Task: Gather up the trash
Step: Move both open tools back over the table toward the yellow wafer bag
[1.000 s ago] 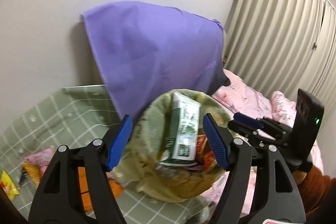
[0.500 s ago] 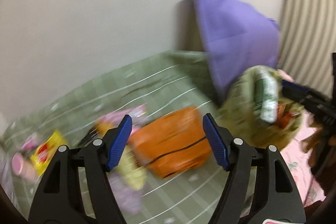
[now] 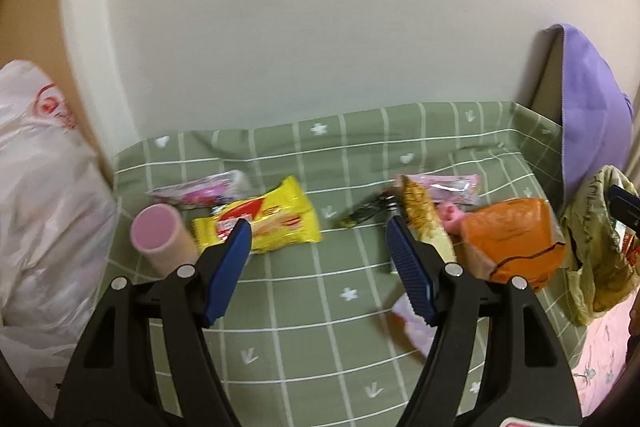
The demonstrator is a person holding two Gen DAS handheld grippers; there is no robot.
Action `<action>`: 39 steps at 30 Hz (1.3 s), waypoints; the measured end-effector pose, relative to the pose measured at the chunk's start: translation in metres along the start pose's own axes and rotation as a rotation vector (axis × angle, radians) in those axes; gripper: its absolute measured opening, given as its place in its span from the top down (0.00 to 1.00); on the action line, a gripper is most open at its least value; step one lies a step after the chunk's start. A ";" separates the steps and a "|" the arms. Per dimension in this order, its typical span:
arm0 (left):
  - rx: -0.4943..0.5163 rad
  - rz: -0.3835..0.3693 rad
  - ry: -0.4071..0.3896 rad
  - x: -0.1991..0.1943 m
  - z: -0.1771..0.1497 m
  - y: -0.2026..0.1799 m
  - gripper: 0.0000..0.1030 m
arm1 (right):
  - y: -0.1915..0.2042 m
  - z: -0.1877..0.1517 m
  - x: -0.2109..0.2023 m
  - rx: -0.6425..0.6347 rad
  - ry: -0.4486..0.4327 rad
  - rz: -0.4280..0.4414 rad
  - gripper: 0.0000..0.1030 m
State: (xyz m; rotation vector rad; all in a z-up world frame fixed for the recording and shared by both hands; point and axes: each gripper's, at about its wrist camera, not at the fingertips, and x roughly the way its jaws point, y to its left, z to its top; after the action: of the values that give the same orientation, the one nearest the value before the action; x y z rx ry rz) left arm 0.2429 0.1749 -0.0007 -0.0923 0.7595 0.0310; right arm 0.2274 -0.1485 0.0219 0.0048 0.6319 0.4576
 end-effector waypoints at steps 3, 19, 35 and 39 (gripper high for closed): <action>-0.009 0.026 0.011 -0.005 -0.010 0.006 0.37 | 0.018 0.007 0.024 -0.042 0.024 0.038 0.59; -0.139 0.146 0.117 -0.027 -0.074 0.054 0.49 | 0.147 0.038 0.225 -0.088 0.268 0.366 0.59; -0.180 0.091 0.135 -0.012 -0.065 0.073 0.59 | 0.149 0.045 0.240 -0.110 0.289 0.307 0.97; -0.129 0.087 0.106 -0.004 -0.045 0.061 0.59 | 0.124 0.048 0.226 -0.099 0.287 0.312 0.97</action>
State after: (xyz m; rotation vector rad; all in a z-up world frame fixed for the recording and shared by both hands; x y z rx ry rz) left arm 0.2052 0.2315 -0.0348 -0.1845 0.8672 0.1584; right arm 0.3639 0.0631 -0.0500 -0.0582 0.8949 0.8000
